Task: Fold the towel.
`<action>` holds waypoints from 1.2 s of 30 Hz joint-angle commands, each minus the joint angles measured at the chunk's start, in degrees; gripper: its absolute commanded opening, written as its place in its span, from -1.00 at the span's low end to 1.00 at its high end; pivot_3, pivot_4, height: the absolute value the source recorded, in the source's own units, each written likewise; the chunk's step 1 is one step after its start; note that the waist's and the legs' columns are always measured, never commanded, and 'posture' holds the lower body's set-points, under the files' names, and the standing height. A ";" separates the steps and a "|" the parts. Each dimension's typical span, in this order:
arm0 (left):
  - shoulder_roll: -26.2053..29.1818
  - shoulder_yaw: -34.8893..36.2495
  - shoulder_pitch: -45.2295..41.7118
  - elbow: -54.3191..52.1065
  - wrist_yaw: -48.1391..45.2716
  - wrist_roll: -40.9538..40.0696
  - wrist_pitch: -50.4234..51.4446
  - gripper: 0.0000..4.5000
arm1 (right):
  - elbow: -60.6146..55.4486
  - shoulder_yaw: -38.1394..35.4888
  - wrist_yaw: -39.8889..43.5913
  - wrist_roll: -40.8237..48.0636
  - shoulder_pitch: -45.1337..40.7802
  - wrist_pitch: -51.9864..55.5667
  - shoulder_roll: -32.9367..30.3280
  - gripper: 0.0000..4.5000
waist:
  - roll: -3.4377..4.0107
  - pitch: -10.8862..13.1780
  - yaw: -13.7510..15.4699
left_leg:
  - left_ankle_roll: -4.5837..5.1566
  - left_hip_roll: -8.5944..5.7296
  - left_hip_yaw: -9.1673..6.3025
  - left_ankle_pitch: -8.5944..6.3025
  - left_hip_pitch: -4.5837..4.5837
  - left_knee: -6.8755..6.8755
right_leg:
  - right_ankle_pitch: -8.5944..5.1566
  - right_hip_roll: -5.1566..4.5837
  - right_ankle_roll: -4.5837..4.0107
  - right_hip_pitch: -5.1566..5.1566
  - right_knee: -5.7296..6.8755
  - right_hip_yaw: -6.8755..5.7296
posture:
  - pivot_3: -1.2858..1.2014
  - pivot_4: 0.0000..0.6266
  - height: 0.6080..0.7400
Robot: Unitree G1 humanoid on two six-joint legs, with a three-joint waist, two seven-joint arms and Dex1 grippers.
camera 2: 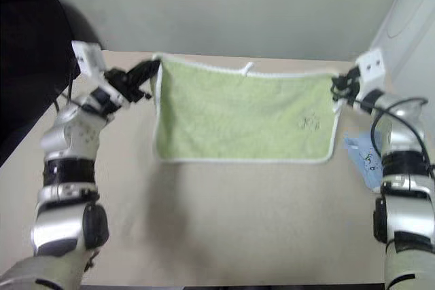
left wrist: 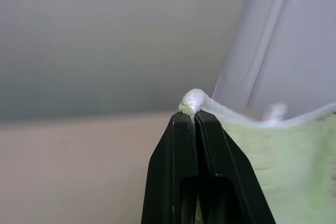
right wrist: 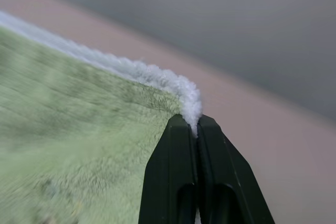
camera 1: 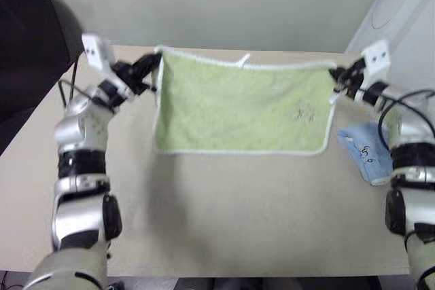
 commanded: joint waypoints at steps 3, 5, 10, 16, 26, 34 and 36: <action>3.98 3.10 -0.97 -3.85 -5.91 -3.54 2.11 -1.00 | -7.45 -5.04 5.12 3.54 3.80 -1.23 -5.99 -0.98 | -0.01 -0.03 0.03 | -0.02 0.04 -0.06 -0.08 0.08 -0.09 | 0.01 0.04 0.00 0.21 -0.36 -0.07 | 0.03 -0.52 1.00; 5.79 3.90 4.27 -10.76 -8.99 -6.45 5.73 -1.00 | -14.98 -8.16 8.23 7.57 10.21 1.18 -7.53 -0.98 | 0.01 -0.02 0.00 | 0.00 0.03 -0.05 -0.09 0.07 -0.02 | 0.03 0.04 -0.04 0.29 -0.49 -0.07 | 0.03 -0.52 1.00; 10.40 5.62 24.52 -27.60 -13.64 -12.35 15.61 -1.00 | -34.38 -16.60 12.32 18.25 32.55 11.67 -7.76 -0.98 | -0.03 0.01 -0.09 | -0.02 0.00 0.04 -0.07 0.26 0.10 | -0.05 0.09 -0.01 0.51 -0.47 0.01 | 0.03 -0.52 1.00; 17.01 5.08 48.45 -41.74 -17.88 -10.59 18.91 -1.00 | -51.71 -22.19 18.10 26.11 60.94 21.72 -8.17 -0.98 | -0.13 0.10 -0.12 | -0.69 0.03 0.05 -0.39 0.21 0.18 | -0.83 0.14 -0.04 0.45 -0.25 0.11 | 0.03 -0.52 1.00; 21.30 11.51 63.11 -49.99 -18.45 -15.50 26.46 -1.00 | -64.01 -25.27 20.56 32.82 78.04 29.00 -8.13 -0.98 | -0.39 -0.11 -0.86 | -0.68 -0.04 0.11 -0.46 -0.22 0.28 | -2.31 0.12 -0.24 -0.18 0.54 0.24 | 0.03 -0.52 1.00; 21.98 10.85 65.09 -49.52 -18.23 -13.00 24.19 -1.00 | -61.96 -25.73 20.92 29.85 79.43 27.41 -10.21 -0.98 | -0.39 -0.46 -0.93 | -0.67 -0.03 0.06 -0.76 -0.10 0.24 | -1.97 0.13 -0.78 -0.17 0.69 0.23 | 0.03 -0.52 1.00; 20.58 10.19 61.93 -47.90 -16.24 -12.86 23.78 -1.00 | -60.69 -25.52 20.82 29.66 77.91 27.15 -10.47 -0.98 | -0.39 -0.46 -0.90 | -0.68 -0.03 0.04 -0.76 -0.10 0.23 | -2.00 0.13 -0.74 -0.18 0.70 0.23 | 0.03 -0.52 1.00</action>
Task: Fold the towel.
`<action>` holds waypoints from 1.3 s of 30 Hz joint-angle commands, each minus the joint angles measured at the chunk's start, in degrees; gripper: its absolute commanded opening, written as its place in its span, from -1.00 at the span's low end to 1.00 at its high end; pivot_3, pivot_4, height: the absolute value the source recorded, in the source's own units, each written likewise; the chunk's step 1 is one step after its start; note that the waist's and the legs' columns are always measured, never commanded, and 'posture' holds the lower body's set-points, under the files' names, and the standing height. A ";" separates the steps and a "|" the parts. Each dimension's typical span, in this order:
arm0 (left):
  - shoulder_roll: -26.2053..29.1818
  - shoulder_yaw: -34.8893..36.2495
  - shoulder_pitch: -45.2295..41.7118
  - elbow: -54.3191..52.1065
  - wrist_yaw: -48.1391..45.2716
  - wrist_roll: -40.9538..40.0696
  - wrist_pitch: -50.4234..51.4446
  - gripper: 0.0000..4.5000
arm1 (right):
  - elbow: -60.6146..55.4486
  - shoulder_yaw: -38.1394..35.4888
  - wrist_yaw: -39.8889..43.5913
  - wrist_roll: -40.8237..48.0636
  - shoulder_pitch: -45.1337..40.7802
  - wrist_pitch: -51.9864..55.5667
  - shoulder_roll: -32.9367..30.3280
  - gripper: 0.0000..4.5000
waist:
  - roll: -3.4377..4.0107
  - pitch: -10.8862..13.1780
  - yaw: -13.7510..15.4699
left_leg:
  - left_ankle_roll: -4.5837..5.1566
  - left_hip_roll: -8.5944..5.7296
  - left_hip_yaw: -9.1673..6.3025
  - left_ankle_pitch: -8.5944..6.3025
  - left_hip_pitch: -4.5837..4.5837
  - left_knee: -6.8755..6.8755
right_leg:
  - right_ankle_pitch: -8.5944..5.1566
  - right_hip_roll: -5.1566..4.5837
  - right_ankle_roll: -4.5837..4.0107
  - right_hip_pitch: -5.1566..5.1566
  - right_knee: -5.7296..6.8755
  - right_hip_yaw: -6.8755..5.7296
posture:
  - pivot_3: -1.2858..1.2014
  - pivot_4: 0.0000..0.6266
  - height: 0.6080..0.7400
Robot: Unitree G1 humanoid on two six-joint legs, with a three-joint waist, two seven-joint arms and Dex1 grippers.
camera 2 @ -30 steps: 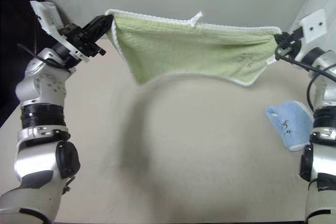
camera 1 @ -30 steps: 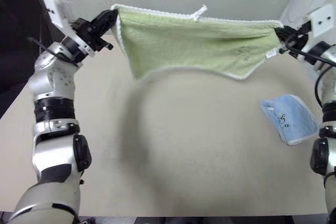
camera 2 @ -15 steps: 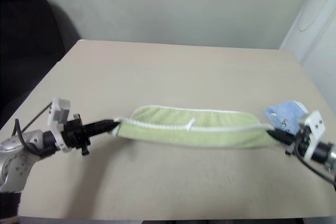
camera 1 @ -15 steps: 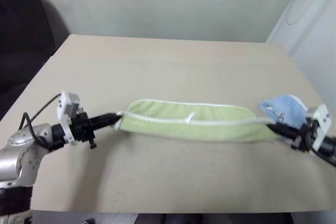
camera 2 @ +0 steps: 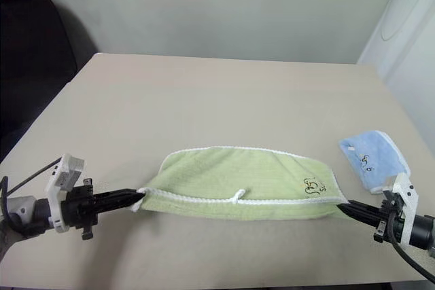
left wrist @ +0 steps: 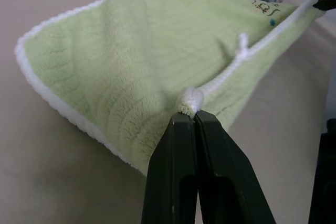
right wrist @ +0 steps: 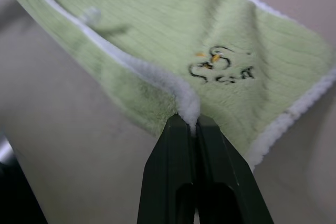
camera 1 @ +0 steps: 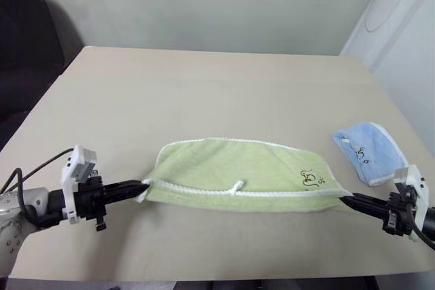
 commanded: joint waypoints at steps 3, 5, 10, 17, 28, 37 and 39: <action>-3.92 -1.57 -10.95 6.36 5.96 0.92 -1.34 -1.00 | 4.43 -0.82 -0.94 -0.34 -6.67 -1.45 -1.28 -0.98 | 0.09 0.05 0.11 | 0.01 -0.05 0.01 0.01 -0.01 0.04 | -0.08 -0.03 0.11 0.02 0.00 0.04 | 0.03 -0.52 1.00; -4.98 -1.86 -13.87 8.58 6.54 0.04 -0.13 -1.00 | 6.79 0.02 -2.41 -0.95 -9.90 -1.09 -1.00 -0.98 | 0.10 0.05 0.09 | 0.03 -0.05 0.04 0.04 -0.03 0.05 | -0.02 -0.04 0.02 0.00 0.00 0.05 | 0.03 -0.52 1.00; -6.91 -4.59 -18.47 12.79 7.25 1.43 -0.90 -1.00 | 11.88 5.77 -6.40 -6.43 -16.59 -3.35 0.08 -0.98 | 0.02 -0.01 0.06 | 0.11 -0.04 0.05 0.15 0.31 0.03 | 0.38 -0.03 -0.31 0.20 0.16 -0.01 | 0.03 -0.52 1.00; -10.00 -11.70 -26.01 21.94 9.58 10.28 -8.76 -1.00 | 22.22 14.97 -9.48 -15.11 -26.11 -9.12 1.99 -0.98 | 0.10 0.06 0.07 | 0.62 0.00 0.03 0.31 0.88 -0.06 | 0.59 -0.02 -0.06 0.60 0.15 -0.04 | 0.03 -0.52 1.00; -11.50 -14.54 -31.86 32.76 8.51 16.30 -15.71 -1.00 | 31.48 19.76 -9.50 -19.65 -34.01 -14.38 3.59 -0.98 | 0.11 0.07 0.20 | 0.64 0.00 0.03 0.39 0.86 -0.05 | 0.72 -0.03 0.16 0.64 0.13 -0.06 | 0.03 -0.52 1.00; -12.48 -17.44 -33.40 36.73 8.11 20.59 -19.17 -1.00 | 34.51 22.80 -9.30 -22.61 -35.12 -17.19 4.22 -0.98 | 0.11 0.07 0.25 | 0.60 0.00 0.03 0.42 0.86 -0.04 | 0.73 -0.04 0.16 0.68 0.12 -0.06 | 0.03 -0.52 1.00; -12.46 -18.19 -33.25 37.01 7.74 21.25 -19.78 -1.00 | 35.26 23.26 -9.46 -23.10 -35.49 -17.72 4.48 -0.98 | 0.10 0.08 0.24 | 0.59 0.00 0.03 0.41 0.87 -0.05 | 0.73 -0.04 0.16 0.68 0.12 -0.06 | 0.03 -0.52 1.00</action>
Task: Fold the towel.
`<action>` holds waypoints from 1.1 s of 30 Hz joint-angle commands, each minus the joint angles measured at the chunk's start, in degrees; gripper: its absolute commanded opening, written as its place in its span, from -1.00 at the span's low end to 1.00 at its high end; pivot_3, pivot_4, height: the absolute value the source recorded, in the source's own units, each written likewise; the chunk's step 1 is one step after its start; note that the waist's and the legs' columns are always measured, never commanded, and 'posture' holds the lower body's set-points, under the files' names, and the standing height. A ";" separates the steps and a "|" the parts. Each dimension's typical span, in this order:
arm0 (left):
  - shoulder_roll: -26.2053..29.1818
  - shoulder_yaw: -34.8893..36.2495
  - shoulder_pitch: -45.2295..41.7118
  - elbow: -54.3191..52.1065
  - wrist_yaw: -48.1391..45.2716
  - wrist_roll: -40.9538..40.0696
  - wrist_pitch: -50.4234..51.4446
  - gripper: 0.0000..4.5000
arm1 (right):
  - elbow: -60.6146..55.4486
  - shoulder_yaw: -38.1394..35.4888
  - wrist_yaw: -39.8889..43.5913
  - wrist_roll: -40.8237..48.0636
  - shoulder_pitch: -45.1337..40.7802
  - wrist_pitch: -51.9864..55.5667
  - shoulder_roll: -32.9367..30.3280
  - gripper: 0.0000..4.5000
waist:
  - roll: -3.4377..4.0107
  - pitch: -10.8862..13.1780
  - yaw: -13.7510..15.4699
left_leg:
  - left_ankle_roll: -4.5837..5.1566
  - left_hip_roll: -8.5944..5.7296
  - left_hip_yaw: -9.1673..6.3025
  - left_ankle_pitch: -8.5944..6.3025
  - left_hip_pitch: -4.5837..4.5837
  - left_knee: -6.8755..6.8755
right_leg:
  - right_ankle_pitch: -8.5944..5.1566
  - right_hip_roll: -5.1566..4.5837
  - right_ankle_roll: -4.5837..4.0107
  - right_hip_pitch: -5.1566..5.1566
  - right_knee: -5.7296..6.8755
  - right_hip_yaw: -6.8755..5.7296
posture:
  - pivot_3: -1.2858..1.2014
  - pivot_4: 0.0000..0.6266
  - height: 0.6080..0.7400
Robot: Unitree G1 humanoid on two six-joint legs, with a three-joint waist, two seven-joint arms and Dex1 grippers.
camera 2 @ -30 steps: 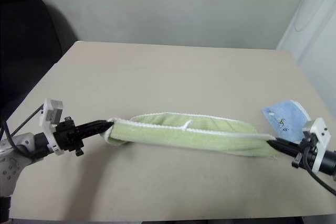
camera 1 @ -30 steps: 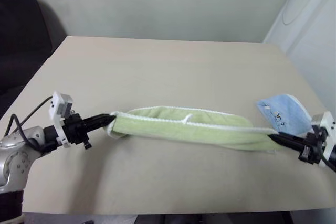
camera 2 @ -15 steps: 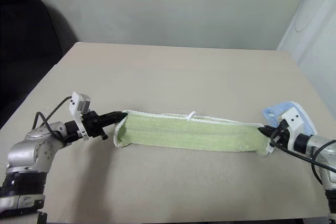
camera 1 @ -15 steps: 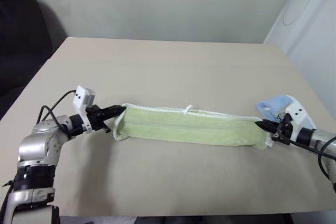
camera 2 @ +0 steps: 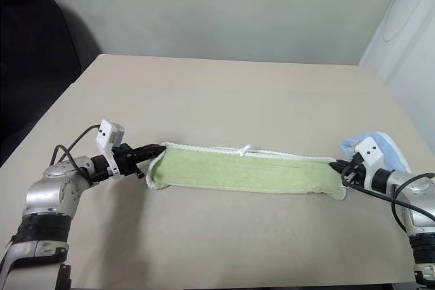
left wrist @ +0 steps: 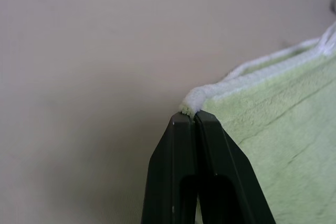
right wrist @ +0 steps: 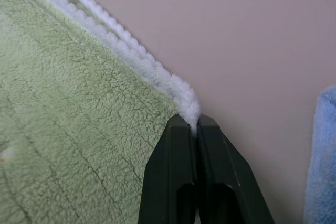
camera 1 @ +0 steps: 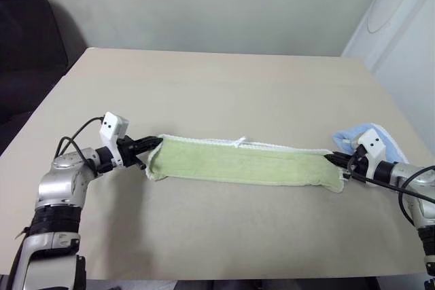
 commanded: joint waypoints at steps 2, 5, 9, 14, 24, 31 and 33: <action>0.50 -0.10 -1.04 0.64 -0.56 2.22 -2.26 -1.00 | 1.69 -0.52 -0.88 -1.80 -1.45 -1.78 -0.02 -0.98 | 0.00 0.00 0.00 | 0.01 0.01 -0.01 0.00 0.00 0.00 | 0.01 0.00 0.01 0.00 0.00 0.00 | 0.03 -0.52 1.00; 0.27 -0.99 -1.34 1.85 -0.82 3.73 -3.67 -1.00 | 3.00 -0.15 -1.12 -2.65 -2.11 -2.50 0.34 -0.98 | 0.00 0.00 0.03 | 0.01 0.00 -0.01 0.00 0.00 -0.01 | 0.01 0.00 0.01 0.00 0.00 0.00 | 0.03 -0.52 1.00; -0.24 -1.40 -2.34 3.77 -0.84 4.64 -5.07 -0.56 | 3.80 -0.25 -1.38 -2.85 -2.64 -2.45 0.86 -0.70 | 0.00 0.00 0.05 | 0.00 0.00 -0.01 0.00 0.00 -0.01 | 0.02 0.00 0.02 0.01 -0.02 0.00 | 0.03 -0.52 1.00; -0.97 -0.39 -4.37 6.39 -0.18 4.40 -5.64 0.22 | 3.72 -0.63 -1.12 -2.86 -2.25 -2.19 0.97 0.05 | -0.01 0.00 0.24 | -0.01 0.00 -0.01 -0.01 -0.02 -0.01 | 0.03 -0.01 0.02 0.01 -0.02 -0.01 | 0.03 -0.52 1.00; -1.14 2.27 -5.80 8.79 3.04 4.13 -7.21 1.00 | 0.75 -4.60 -4.15 -1.06 -2.19 -3.15 0.99 0.99 | 0.01 0.02 0.21 | -0.02 0.01 -0.01 -0.02 0.00 -0.02 | 0.10 -0.01 0.13 0.01 -0.07 -0.01 | 0.03 -0.52 1.00; -1.08 10.14 -7.31 9.37 9.81 0.64 -4.78 1.00 | -13.50 -13.64 -4.51 6.79 3.08 5.27 -0.20 0.99 | -0.03 0.06 0.41 | -0.03 0.00 0.01 -0.01 -0.04 -0.03 | 0.09 0.00 0.13 0.05 -0.12 -0.04 | 0.03 -0.52 1.00; -1.11 11.32 -6.33 7.20 10.82 0.16 -4.63 1.00 | -18.54 -17.34 -4.95 10.63 6.64 10.84 -0.50 0.99 | -0.04 0.06 0.55 | -0.03 -0.01 0.03 -0.01 -0.02 -0.03 | 0.07 0.01 0.17 0.10 -0.16 -0.04 | 0.03 -0.52 1.00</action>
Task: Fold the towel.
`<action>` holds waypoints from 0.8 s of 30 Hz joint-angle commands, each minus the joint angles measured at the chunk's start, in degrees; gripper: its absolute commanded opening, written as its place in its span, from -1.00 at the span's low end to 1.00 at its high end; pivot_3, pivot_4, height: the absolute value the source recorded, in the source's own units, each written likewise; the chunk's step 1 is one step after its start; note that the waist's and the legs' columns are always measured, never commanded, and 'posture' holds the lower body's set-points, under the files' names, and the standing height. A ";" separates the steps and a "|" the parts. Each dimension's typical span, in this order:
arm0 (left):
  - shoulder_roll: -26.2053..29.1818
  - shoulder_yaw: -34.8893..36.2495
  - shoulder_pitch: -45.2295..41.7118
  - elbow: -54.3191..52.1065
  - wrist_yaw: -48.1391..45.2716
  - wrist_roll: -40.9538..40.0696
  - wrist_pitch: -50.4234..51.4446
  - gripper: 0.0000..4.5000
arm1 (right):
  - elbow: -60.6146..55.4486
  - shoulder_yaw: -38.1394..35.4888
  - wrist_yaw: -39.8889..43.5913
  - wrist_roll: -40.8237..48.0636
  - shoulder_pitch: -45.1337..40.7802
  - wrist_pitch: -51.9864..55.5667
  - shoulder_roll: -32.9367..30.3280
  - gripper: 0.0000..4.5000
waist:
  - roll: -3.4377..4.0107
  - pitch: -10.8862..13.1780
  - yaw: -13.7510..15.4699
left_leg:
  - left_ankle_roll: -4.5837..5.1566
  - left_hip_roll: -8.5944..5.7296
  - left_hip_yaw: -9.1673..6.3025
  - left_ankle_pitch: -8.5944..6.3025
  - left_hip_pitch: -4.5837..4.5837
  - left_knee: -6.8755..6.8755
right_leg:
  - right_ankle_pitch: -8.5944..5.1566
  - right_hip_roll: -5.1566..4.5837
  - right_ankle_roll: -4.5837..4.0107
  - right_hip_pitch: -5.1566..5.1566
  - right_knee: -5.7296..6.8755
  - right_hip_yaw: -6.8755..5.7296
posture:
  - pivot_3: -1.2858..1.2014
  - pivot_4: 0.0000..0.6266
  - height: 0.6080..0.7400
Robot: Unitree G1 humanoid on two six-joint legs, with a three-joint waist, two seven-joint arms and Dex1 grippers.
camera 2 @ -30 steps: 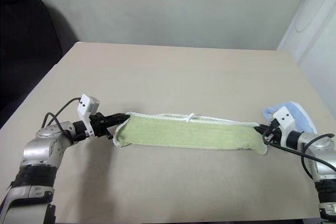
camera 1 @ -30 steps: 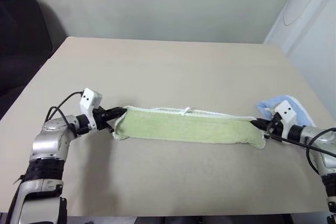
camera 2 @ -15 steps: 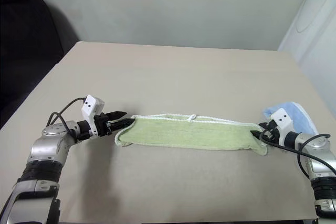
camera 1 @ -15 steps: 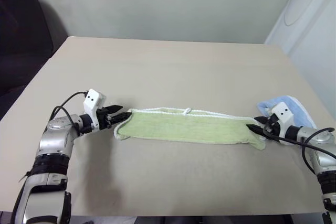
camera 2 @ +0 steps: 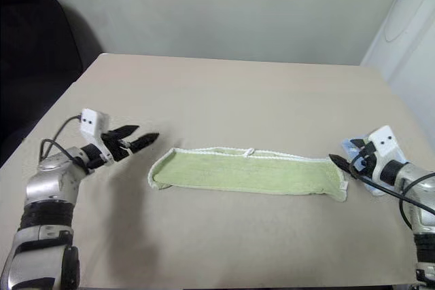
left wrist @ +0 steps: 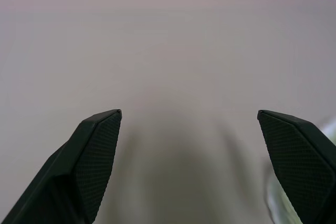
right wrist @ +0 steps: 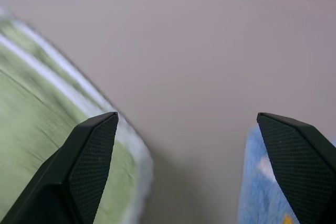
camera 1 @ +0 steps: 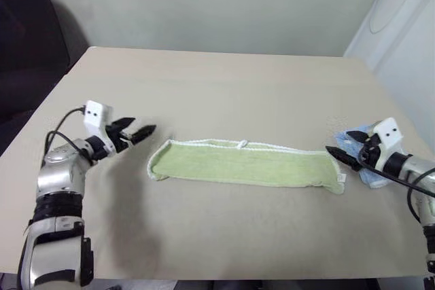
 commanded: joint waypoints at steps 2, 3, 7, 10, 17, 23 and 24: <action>0.17 3.39 1.94 -6.79 1.91 -2.64 1.60 1.00 | -11.78 -10.44 -1.63 10.18 7.15 12.35 -0.99 0.99 | -0.07 0.02 0.24 | -0.01 -0.01 0.00 -0.02 0.01 0.00 | -0.03 0.01 0.03 0.05 -0.06 -0.01 | 0.03 -0.52 1.00; -0.20 3.59 2.86 -9.66 1.81 -3.66 2.60 1.00 | -13.98 -12.52 -1.55 12.85 9.64 15.20 -0.55 0.99 | -0.13 0.03 0.29 | -0.02 -0.03 -0.01 -0.02 -0.03 0.01 | -0.05 0.01 0.05 0.06 -0.09 0.00 | 0.03 -0.52 1.00; -1.81 2.98 5.88 -19.40 1.27 -6.99 6.44 1.00 | -19.60 -17.88 -3.16 19.26 17.01 21.99 1.47 0.99 | -0.34 0.16 0.44 | -0.43 -0.24 -0.06 -0.27 -0.08 0.02 | -0.39 0.02 0.42 0.10 -0.11 0.03 | 0.03 -0.52 1.00; -2.58 1.39 7.35 -24.04 0.47 -8.07 8.08 1.00 | -21.10 -19.18 -3.65 19.92 20.93 23.12 1.87 0.99 | -0.29 0.25 0.28 | -0.45 -0.29 -0.02 -0.25 -0.07 0.07 | -0.58 -0.02 0.55 0.09 -0.11 0.11 | 0.03 -0.52 1.00; -4.12 -1.65 7.55 -26.23 -0.16 -8.34 9.93 1.00 | -26.69 -15.76 -4.68 9.48 27.75 11.72 1.09 0.99 | -0.23 0.29 0.06 | -0.46 -0.25 -0.05 -0.28 -0.08 0.08 | -0.65 -0.03 0.65 0.03 -0.09 0.12 | 0.03 -0.52 1.00; -5.63 -2.37 7.93 -27.01 -0.13 -8.55 10.61 1.00 | -29.58 -13.26 -5.12 6.36 29.43 6.65 2.43 0.99 | -0.25 0.26 -0.06 | -0.43 -0.21 -0.06 -0.43 -0.05 0.06 | -0.54 -0.04 0.54 0.05 -0.06 0.07 | 0.03 -0.52 1.00; -5.85 -2.45 8.07 -27.19 -0.07 -8.52 10.65 1.00 | -29.98 -15.25 -6.25 12.11 28.48 11.25 3.72 0.99 | -0.25 0.26 -0.06 | -0.43 -0.22 -0.05 -0.43 -0.04 0.06 | -0.55 -0.04 0.56 0.06 -0.07 0.07 | 0.03 -0.52 1.00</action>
